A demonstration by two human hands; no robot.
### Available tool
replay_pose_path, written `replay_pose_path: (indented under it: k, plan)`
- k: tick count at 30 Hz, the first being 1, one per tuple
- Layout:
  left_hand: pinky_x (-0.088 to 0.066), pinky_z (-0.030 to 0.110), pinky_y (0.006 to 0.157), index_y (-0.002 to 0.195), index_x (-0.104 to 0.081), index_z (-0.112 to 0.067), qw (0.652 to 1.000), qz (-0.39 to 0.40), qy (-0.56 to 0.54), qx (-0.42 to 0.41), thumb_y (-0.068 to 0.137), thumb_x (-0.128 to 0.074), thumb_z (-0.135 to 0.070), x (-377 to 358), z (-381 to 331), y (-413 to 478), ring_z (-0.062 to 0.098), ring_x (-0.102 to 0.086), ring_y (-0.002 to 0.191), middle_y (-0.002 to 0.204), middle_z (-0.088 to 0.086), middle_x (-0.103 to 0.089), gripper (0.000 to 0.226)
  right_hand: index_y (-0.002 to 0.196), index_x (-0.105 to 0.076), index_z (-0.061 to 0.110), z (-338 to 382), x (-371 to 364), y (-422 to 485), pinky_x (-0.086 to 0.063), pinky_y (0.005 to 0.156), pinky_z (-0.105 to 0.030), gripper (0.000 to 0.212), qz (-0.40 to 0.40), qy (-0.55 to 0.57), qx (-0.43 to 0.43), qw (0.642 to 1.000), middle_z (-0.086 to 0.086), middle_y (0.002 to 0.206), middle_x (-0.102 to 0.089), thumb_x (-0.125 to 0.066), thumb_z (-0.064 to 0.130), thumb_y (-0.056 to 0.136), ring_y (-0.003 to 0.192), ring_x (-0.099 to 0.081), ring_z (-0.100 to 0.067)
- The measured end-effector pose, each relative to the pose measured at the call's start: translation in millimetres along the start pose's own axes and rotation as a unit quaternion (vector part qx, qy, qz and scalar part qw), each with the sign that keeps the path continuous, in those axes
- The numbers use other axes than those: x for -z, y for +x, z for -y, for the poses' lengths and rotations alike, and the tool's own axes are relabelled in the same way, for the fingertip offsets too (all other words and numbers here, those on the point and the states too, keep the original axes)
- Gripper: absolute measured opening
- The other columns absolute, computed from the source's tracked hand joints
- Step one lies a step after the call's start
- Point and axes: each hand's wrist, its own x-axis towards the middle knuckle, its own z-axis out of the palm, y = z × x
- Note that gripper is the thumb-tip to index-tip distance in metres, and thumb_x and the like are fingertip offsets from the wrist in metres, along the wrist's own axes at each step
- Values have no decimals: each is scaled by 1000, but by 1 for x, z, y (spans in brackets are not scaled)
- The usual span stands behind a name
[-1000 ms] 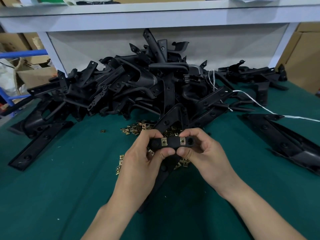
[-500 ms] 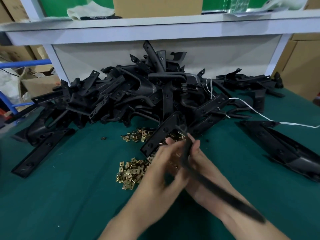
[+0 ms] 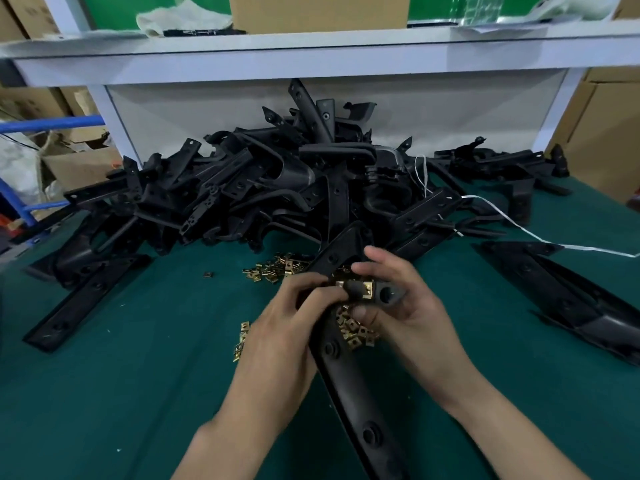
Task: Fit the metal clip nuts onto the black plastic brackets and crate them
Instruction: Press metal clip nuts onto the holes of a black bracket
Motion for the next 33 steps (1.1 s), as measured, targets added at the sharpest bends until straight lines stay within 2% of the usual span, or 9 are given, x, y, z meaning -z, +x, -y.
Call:
replay_pose_path:
  k: [3, 9, 13, 16, 19, 22, 25, 29, 33]
  plan:
    - [-58, 41, 65, 123, -54, -34, 999, -13, 19, 42, 81, -54, -18, 7, 4, 3, 17, -63, 98, 134, -8, -47, 46, 112, -66, 40, 3, 0, -2, -52, 82, -15, 38, -3, -70, 37, 997, 10, 113, -71, -79, 19, 83, 102, -68, -7]
    - [-57, 39, 84, 135, -44, -36, 989, -41, -77, 119, 79, -75, 4, 3, 5, 3, 3, -55, 112, 132, -23, -39, 76, 109, -66, 39, 2, -3, -3, -50, 86, -14, 26, 2, -59, 43, 997, 10, 119, -72, -74, 30, 86, 109, -68, -8]
    - [-57, 40, 77, 126, -50, -36, 988, -31, -76, 134, 77, -77, 4, 2, 4, 3, 3, -57, 102, 127, -23, -42, 69, 107, -68, 41, 1, -1, -1, -51, 85, -16, 28, 5, -46, 27, 999, 9, 115, -73, -75, 24, 85, 106, -69, -8]
    - [-54, 35, 76, 122, -49, -38, 987, -38, -86, 133, 78, -76, 7, 1, 6, 3, 1, -56, 103, 123, -24, -42, 69, 104, -69, 43, -2, 0, -1, -51, 75, -13, 31, -4, -49, 12, 999, 11, 98, -74, -75, 20, 83, 88, -68, -2]
    - [-57, 43, 72, 121, -53, -35, 988, -28, -87, 123, 81, -73, 3, 1, 7, 2, 5, -58, 98, 121, -21, -44, 58, 97, -69, 47, -2, 0, 0, -48, 69, -10, 32, -2, -54, 17, 998, 16, 88, -73, -74, 19, 81, 78, -65, 3]
    - [-57, 45, 72, 122, -56, -29, 990, -25, -91, 108, 82, -71, 4, 3, 8, 1, 7, -58, 97, 120, -17, -45, 54, 94, -69, 48, -1, 0, 0, -48, 69, -9, 31, 3, -48, 18, 999, 15, 87, -73, -74, 21, 80, 78, -66, 2]
    - [-55, 42, 73, 123, -58, -26, 991, -21, -89, 99, 82, -70, 6, 4, 8, 2, 8, -58, 96, 120, -17, -45, 53, 96, -69, 46, -4, 1, 0, -50, 71, -12, 24, 8, -50, 11, 999, 11, 88, -73, -75, 38, 74, 79, -67, -1]
    - [-50, 27, 81, 122, -61, -21, 993, -19, -82, 88, 80, -69, 12, 4, 10, 2, 8, -55, 103, 118, -12, -47, 54, 97, -69, 45, -11, 4, 1, -50, 71, -13, 25, 7, -59, 4, 998, 11, 89, -72, -74, 43, 73, 79, -66, -2]
    - [-55, 40, 76, 122, -58, -26, 994, -23, -64, 90, 82, -66, 6, 2, 10, 1, 8, -53, 106, 119, -15, -46, 52, 100, -69, 43, -14, 5, 3, -50, 73, -16, 25, 10, -53, -8, 999, 11, 94, -72, -74, 43, 75, 82, -66, -5]
